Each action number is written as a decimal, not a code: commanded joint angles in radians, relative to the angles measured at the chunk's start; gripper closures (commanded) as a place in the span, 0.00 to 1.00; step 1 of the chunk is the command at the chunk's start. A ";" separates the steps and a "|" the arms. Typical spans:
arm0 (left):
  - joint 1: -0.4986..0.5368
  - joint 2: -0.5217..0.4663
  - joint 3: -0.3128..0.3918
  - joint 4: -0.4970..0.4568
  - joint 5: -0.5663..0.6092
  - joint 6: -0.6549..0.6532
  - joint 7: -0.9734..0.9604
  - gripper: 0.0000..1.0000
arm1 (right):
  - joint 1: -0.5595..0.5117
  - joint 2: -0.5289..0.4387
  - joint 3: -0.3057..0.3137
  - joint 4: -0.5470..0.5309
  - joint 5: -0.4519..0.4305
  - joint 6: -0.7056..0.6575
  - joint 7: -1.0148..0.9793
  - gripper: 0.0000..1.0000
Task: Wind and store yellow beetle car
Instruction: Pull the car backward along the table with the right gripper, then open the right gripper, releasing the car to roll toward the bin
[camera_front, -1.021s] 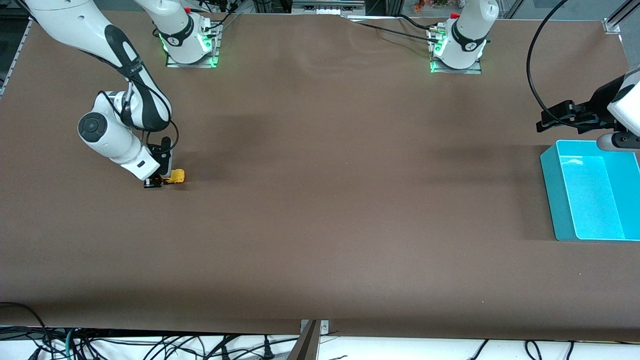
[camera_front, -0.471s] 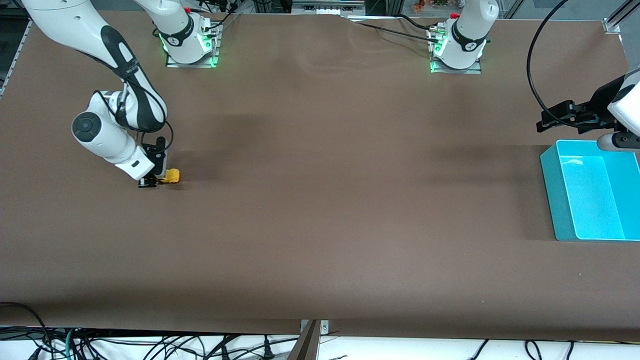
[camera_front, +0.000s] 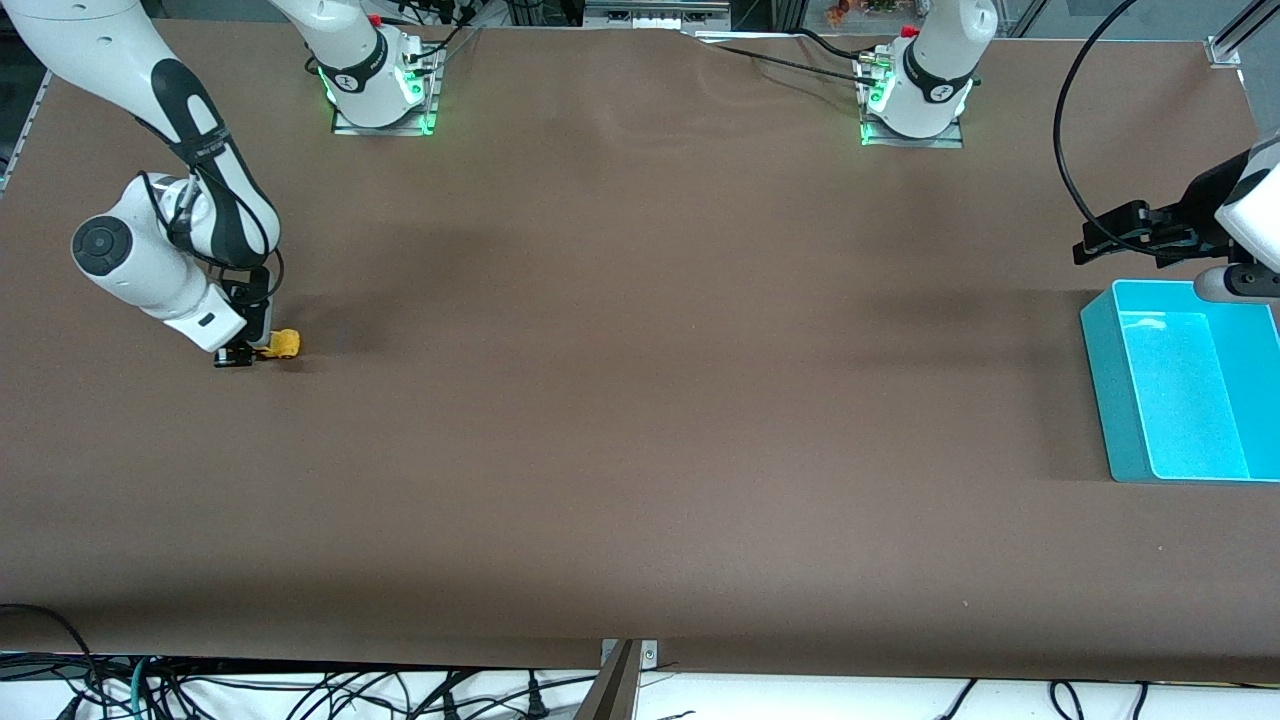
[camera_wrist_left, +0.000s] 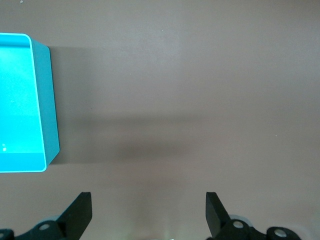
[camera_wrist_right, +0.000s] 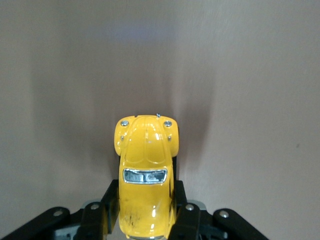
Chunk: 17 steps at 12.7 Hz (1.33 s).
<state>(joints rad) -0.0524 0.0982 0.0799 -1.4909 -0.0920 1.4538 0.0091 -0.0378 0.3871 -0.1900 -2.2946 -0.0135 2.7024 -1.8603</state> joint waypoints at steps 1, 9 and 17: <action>0.003 -0.002 -0.002 0.003 0.014 0.007 0.023 0.00 | -0.019 0.079 -0.048 -0.037 0.000 0.010 -0.062 0.79; 0.003 -0.003 -0.002 0.003 0.014 0.007 0.022 0.00 | -0.030 0.059 -0.089 -0.034 0.004 0.001 -0.105 0.01; 0.005 -0.002 0.000 0.001 0.009 0.007 0.023 0.00 | -0.028 -0.111 -0.083 0.122 0.012 -0.312 -0.096 0.00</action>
<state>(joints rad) -0.0521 0.0982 0.0802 -1.4909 -0.0920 1.4538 0.0091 -0.0541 0.3022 -0.2802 -2.2286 -0.0128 2.4766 -1.9384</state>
